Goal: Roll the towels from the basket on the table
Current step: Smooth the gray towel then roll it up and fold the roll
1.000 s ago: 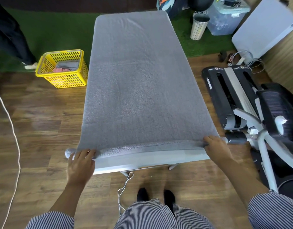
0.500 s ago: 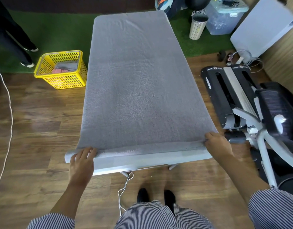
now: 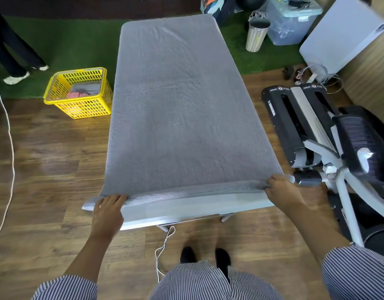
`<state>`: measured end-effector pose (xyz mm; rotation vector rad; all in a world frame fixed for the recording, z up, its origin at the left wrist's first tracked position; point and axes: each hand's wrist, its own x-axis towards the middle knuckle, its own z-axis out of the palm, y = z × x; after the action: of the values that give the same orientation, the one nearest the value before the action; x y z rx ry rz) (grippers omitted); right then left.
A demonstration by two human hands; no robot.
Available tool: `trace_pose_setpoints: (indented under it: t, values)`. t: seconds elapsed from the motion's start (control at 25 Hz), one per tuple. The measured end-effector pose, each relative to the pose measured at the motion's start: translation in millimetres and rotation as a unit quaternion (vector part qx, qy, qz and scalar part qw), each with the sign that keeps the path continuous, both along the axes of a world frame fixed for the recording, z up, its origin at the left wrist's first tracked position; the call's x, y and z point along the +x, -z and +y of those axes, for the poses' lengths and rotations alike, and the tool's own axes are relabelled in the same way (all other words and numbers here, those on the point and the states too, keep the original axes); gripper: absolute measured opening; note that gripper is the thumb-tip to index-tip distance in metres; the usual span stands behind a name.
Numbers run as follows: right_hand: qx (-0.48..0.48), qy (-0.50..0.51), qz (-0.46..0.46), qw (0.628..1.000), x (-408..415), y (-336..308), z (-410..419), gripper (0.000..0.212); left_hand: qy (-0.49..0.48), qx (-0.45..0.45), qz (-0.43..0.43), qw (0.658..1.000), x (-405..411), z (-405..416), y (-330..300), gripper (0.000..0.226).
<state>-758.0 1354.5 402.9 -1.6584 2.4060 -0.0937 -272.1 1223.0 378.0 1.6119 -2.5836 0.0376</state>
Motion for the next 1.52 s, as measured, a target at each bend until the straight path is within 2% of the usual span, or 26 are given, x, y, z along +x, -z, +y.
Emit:
trace_pose_setpoints:
  t: [0.12,0.2,0.28,0.36,0.44,0.6,0.68,0.84,0.96,1.04,1.2,1.28,1.32,1.4,1.52]
  values:
    - [0.011,-0.031,0.017,0.999,-4,3,0,0.016,0.022,-0.031,-0.007,0.999,4,2,-2,0.05]
    - [0.005,-0.019,0.026,0.999,0,-4,-1,0.002,-0.009,-0.058,-0.004,0.998,-1,5,-6,0.049]
    - [0.003,-0.006,0.034,0.999,2,-6,-3,0.027,-0.068,-0.06,0.018,0.996,-11,7,-11,0.046]
    - [0.015,-0.029,0.053,0.998,-4,3,-2,0.034,-0.081,-0.047,0.066,0.993,-20,10,-11,0.042]
    - [0.046,-0.022,0.032,0.998,-5,6,-2,0.031,-0.06,-0.041,0.095,0.993,-20,13,-7,0.027]
    - [0.026,0.023,-0.041,0.999,5,-5,-1,0.039,-0.06,0.02,0.108,0.992,-18,9,-3,0.036]
    - [0.023,0.022,-0.032,0.999,8,-7,-2,0.033,-0.053,0.033,0.097,0.993,-18,9,-2,0.049]
    - [-0.004,0.043,-0.012,0.999,9,-13,0,0.006,-0.097,0.062,0.07,0.991,-18,9,-9,0.062]
    - [0.013,0.002,0.021,1.0,5,-19,0,0.014,-0.047,0.078,0.044,0.995,-8,6,-12,0.063]
    - [0.03,-0.013,0.034,0.999,5,-20,-1,0.015,-0.054,0.06,0.06,0.995,-3,5,-13,0.054]
    - [0.048,0.019,0.059,0.997,1,-13,-7,0.019,-0.16,0.002,0.095,0.983,-15,10,-26,0.02]
    - [0.056,0.011,0.028,0.998,-3,-9,-6,0.019,-0.142,-0.01,0.111,0.983,-16,9,-22,0.011]
    - [0.062,0.009,0.011,0.998,-4,-7,-5,0.025,-0.12,-0.006,0.115,0.986,-13,8,-19,0.013]
    - [0.071,0.027,-0.014,0.997,-3,-8,-1,0.03,-0.072,0.014,0.095,0.993,-11,5,-12,0.033]
    - [0.086,0.011,0.019,0.996,0,-10,-1,0.036,-0.056,0.019,0.052,0.997,-10,-1,-10,0.042]
